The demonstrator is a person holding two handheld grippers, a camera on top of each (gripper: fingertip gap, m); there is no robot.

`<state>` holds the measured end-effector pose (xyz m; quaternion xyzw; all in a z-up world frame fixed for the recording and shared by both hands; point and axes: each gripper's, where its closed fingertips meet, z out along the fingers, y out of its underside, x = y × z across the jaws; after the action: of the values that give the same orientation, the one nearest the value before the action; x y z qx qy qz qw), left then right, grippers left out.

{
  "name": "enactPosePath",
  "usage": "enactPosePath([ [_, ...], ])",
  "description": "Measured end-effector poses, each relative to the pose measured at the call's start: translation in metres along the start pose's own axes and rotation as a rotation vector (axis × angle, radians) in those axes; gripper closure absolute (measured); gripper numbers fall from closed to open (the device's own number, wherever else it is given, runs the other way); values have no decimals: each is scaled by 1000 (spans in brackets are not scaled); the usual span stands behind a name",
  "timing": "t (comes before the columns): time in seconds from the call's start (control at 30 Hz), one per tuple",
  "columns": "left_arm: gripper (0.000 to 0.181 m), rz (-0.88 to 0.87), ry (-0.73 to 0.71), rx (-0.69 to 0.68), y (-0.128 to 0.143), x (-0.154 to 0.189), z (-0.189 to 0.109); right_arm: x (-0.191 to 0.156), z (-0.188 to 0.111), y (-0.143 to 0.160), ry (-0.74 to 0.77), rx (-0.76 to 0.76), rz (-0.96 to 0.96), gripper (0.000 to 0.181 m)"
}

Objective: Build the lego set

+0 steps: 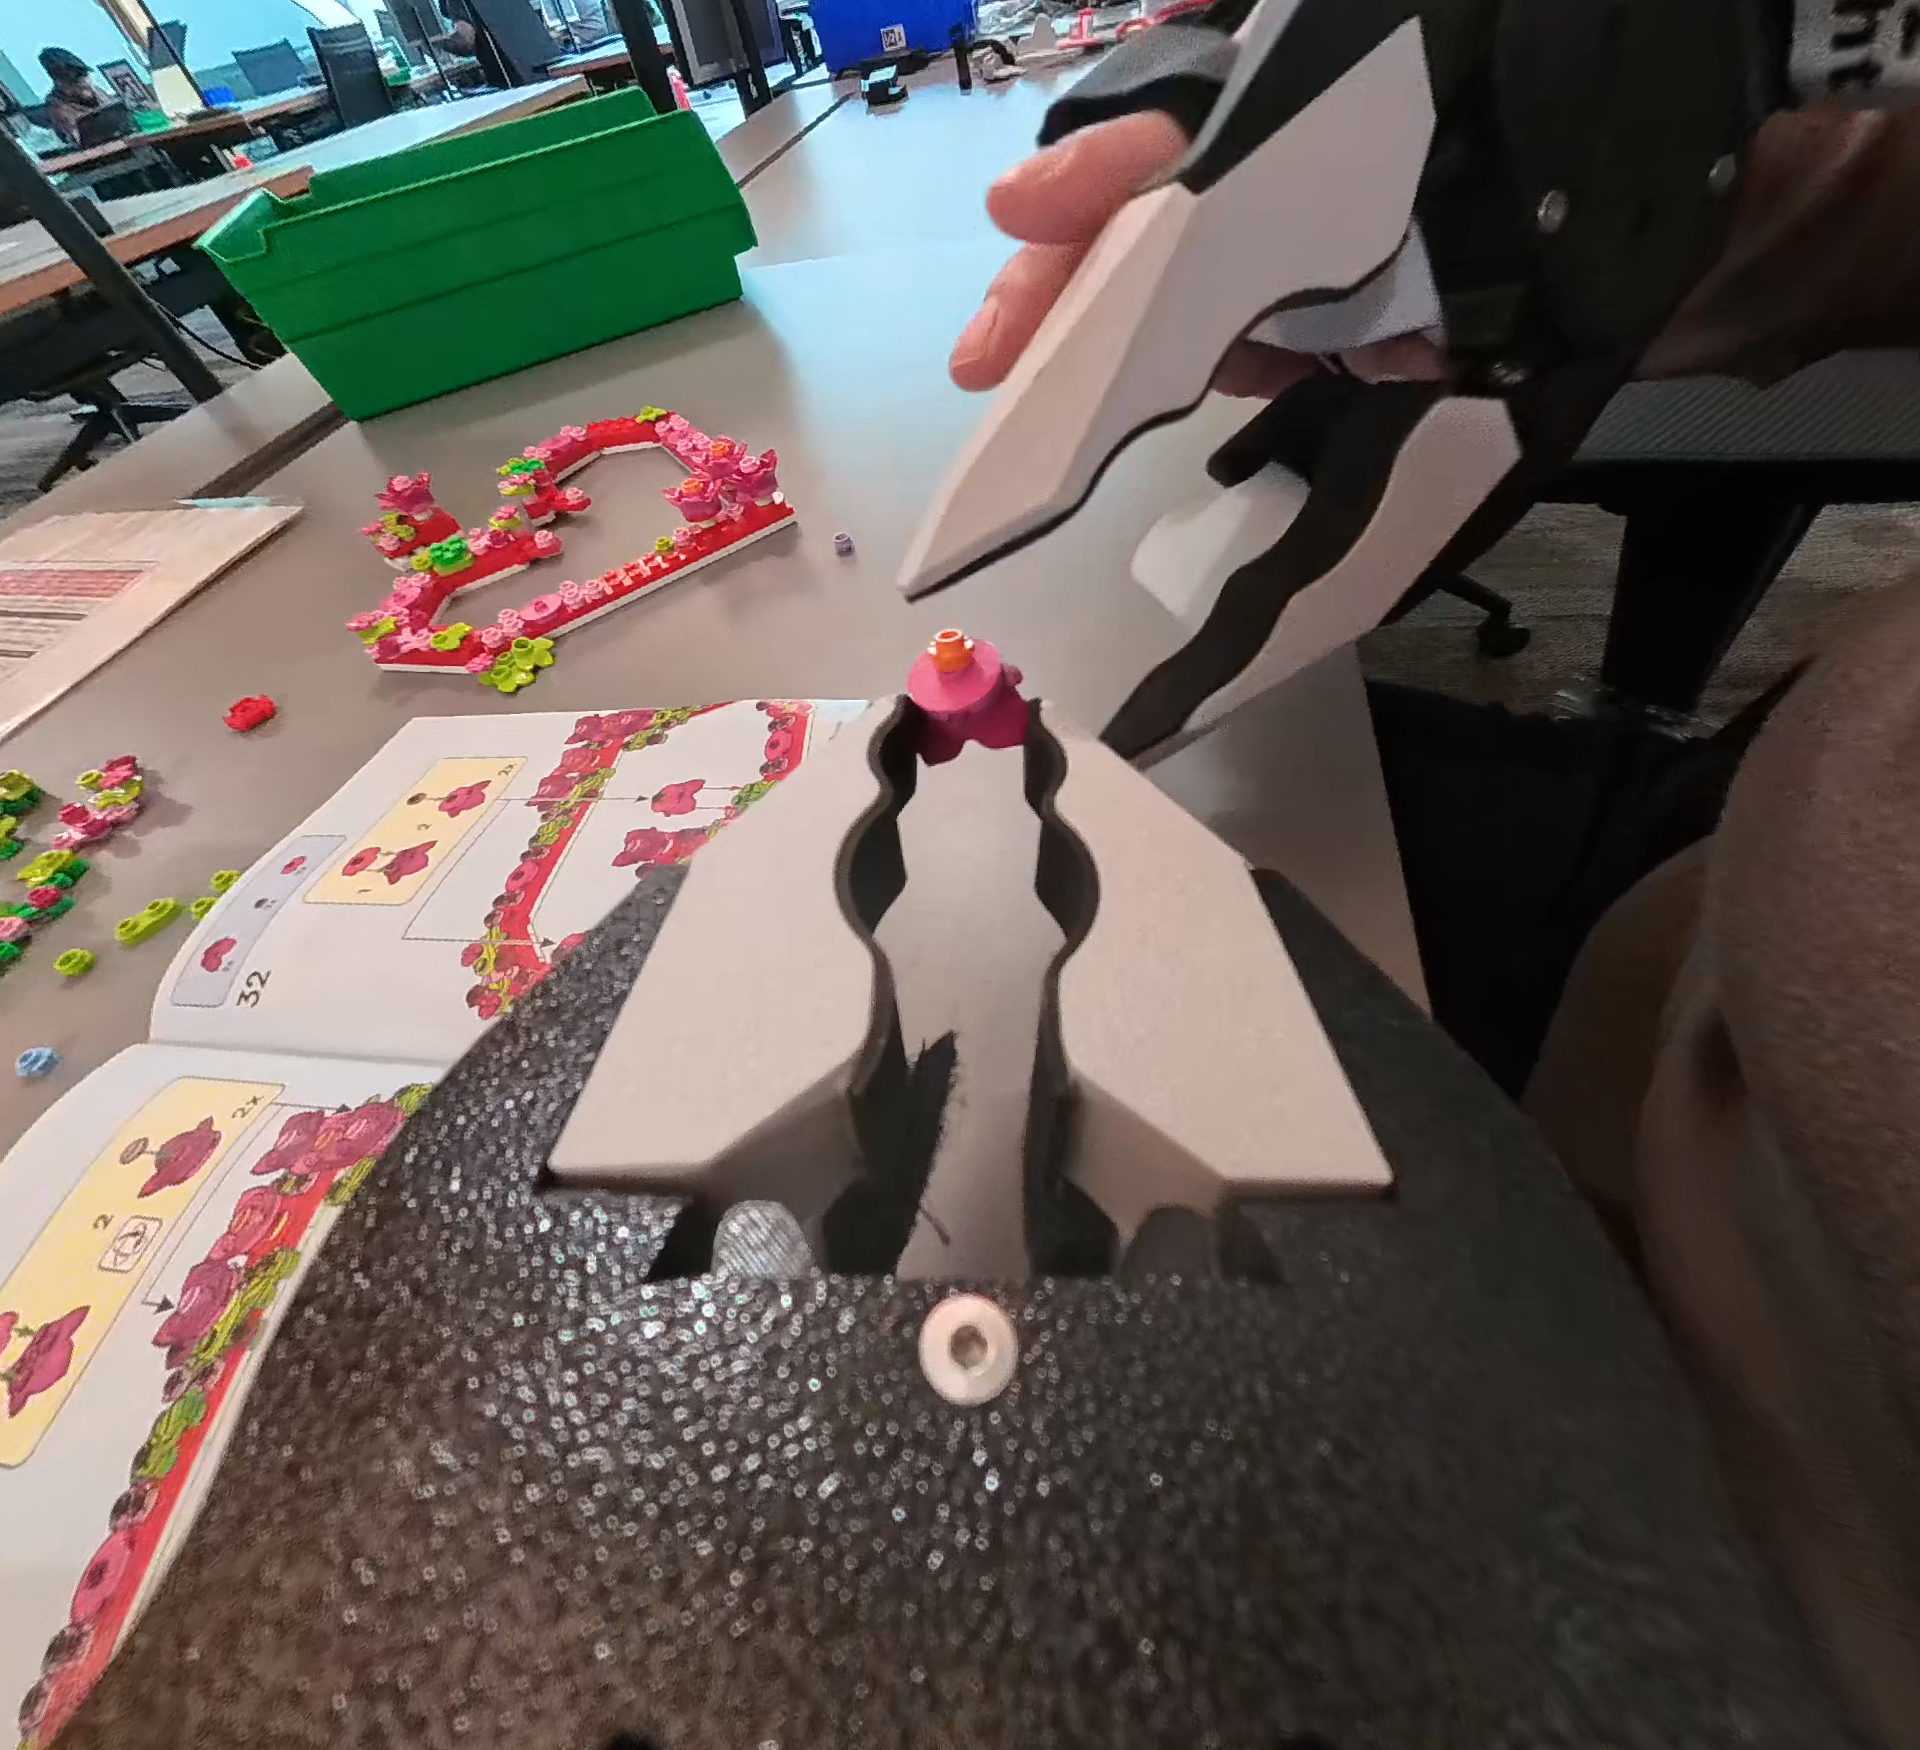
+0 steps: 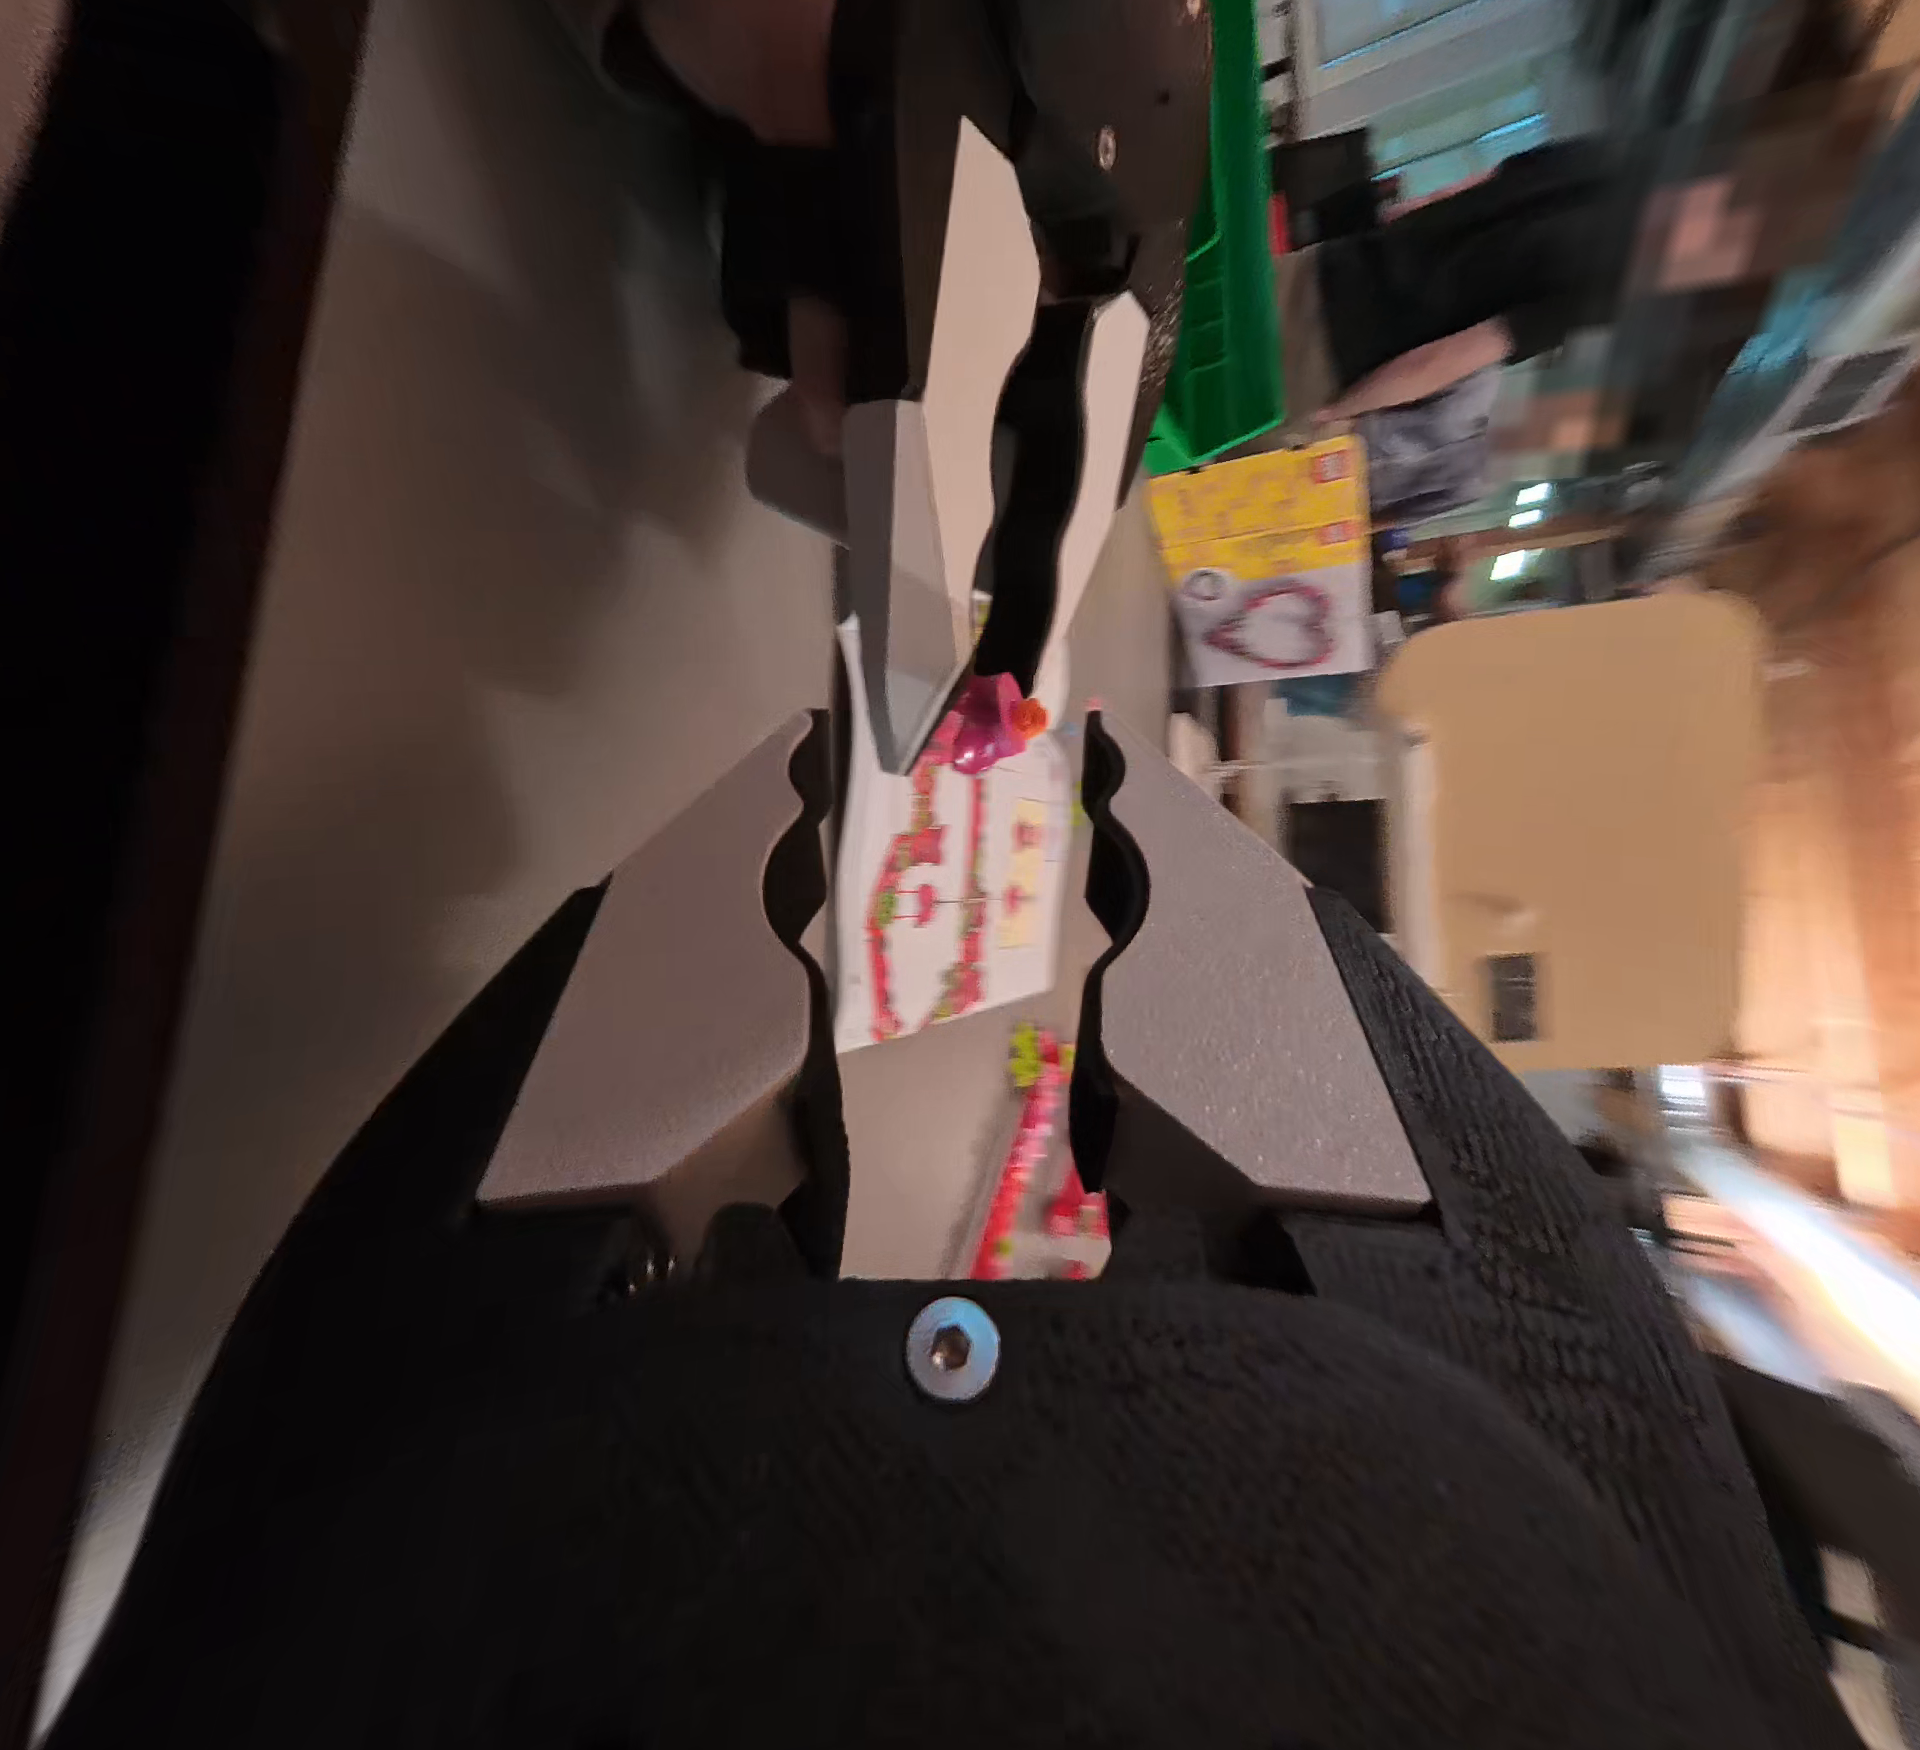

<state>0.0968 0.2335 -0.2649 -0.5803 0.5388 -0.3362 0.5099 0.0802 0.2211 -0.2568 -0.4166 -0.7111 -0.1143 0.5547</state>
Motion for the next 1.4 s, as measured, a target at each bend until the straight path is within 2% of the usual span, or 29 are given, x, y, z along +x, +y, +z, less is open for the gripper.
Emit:
enactPosePath([
  [0.07,163,-1,6,-5,1,1,0,4,1,1,39,-13,-51,138],
  [0.27,163,-22,13,-14,2,1,1,0,6,4,32,-45,-123,148],
  [1.03,165,-31,27,-49,6,4,3,-7,9,10,-26,-94,-199,156],
  [1.2,164,-52,33,-55,7,3,3,-6,11,10,-13,-70,-87,153],
  [1.4,164,-89,24,-63,9,0,3,-6,13,11,-12,-33,159,153],
])
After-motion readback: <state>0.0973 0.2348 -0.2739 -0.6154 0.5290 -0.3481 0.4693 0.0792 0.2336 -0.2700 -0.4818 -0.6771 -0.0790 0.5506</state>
